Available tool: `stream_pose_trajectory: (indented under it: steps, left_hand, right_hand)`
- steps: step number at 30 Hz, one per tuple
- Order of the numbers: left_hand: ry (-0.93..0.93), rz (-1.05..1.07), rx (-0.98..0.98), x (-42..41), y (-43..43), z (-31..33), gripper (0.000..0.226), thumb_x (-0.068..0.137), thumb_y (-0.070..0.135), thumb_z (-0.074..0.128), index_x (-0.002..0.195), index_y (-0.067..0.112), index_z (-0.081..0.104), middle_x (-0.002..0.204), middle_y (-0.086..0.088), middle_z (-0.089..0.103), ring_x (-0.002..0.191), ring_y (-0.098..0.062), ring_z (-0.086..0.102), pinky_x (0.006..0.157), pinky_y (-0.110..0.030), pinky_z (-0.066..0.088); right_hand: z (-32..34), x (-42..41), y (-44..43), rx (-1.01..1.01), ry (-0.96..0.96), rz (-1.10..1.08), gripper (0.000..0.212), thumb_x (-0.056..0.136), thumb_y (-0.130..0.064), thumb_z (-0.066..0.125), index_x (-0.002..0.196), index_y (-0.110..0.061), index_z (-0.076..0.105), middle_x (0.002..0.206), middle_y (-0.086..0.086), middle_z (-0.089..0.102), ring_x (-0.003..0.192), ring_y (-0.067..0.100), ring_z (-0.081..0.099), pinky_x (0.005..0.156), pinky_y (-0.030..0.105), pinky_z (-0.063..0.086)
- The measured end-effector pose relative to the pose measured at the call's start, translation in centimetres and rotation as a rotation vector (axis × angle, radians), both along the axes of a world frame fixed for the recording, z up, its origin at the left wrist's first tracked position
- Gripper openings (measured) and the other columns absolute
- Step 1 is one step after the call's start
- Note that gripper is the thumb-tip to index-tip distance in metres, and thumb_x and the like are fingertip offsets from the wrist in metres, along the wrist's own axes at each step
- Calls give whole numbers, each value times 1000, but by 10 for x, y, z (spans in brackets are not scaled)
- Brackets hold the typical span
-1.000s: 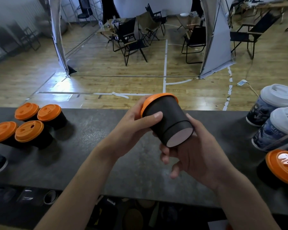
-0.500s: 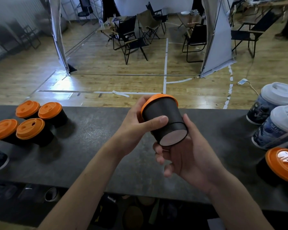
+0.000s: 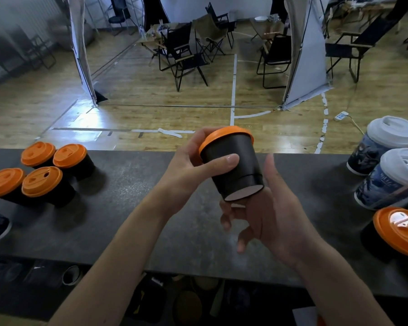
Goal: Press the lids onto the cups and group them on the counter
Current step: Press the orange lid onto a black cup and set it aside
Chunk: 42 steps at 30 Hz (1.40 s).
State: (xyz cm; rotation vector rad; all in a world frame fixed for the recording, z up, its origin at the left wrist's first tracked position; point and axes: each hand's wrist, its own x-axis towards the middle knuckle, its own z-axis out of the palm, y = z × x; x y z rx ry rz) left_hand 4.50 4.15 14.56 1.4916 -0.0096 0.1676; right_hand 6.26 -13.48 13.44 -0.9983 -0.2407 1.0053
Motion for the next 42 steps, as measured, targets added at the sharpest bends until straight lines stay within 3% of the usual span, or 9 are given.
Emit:
stream_pose_trajectory:
  steps: [6,11,15,20,26,31,35,38,42]
  left_hand:
    - [-26,-102,-20,-3,1,1,64,76,22,78,135,20,52,123,-11,64,114,-29,63,92,-42,54]
    - [-34,-45,29,-5,-2,2,63,74,25,82,132,23,58,115,-2,69,106,-19,69,85,-27,55]
    - [-34,-89,-70,-4,-1,-3,79,71,38,90,139,22,51,125,-11,64,112,-27,65,86,-32,55]
    - [-39,-20,73,-4,-2,-5,39,86,30,75,121,39,61,109,9,67,103,-10,65,86,-25,54]
    - [-15,-109,59,-4,5,-7,64,85,21,75,143,29,49,132,-6,62,119,-22,64,94,-31,53]
    - [-30,-23,149,-3,4,-8,56,87,18,75,137,28,53,121,9,66,107,-11,67,88,-26,54]
    - [-24,-55,133,-2,5,-8,61,93,23,71,148,30,46,139,-2,58,121,-17,64,94,-27,53]
    - [-17,-52,60,0,5,-12,53,92,17,70,141,27,51,131,-4,65,119,-18,65,94,-28,52]
    - [5,-39,60,1,5,-12,45,92,26,70,135,30,57,126,-3,68,117,-20,66,94,-29,53]
  right_hand:
    - [8,-1,1,122,169,9,75,95,-72,28,122,-15,69,69,8,53,58,19,55,36,23,43]
    - [8,2,-2,-76,-151,-121,73,93,-78,33,110,-23,77,83,13,63,69,24,62,44,30,47]
    - [7,1,1,-26,-118,-67,67,93,-73,36,112,-21,76,90,14,68,70,23,62,44,30,49]
    - [6,4,1,-145,-174,-110,72,87,-76,38,115,-20,74,97,15,73,74,25,66,45,32,50]
    - [1,5,3,-127,-126,-98,75,90,-73,30,109,-18,77,89,19,70,69,25,63,45,31,49]
    - [-2,10,-1,-254,-238,-178,76,87,-73,34,113,-12,71,89,13,71,74,24,66,49,36,53]
    - [1,11,-1,-187,-184,-127,75,89,-71,34,116,-11,70,90,19,72,71,24,64,48,34,52]
    - [3,11,-3,-99,-46,-53,76,92,-70,30,119,-11,69,89,24,70,68,26,63,42,30,49]
    - [1,10,-4,-167,-137,-42,81,92,-76,24,106,-17,76,86,20,69,72,27,64,44,31,50]
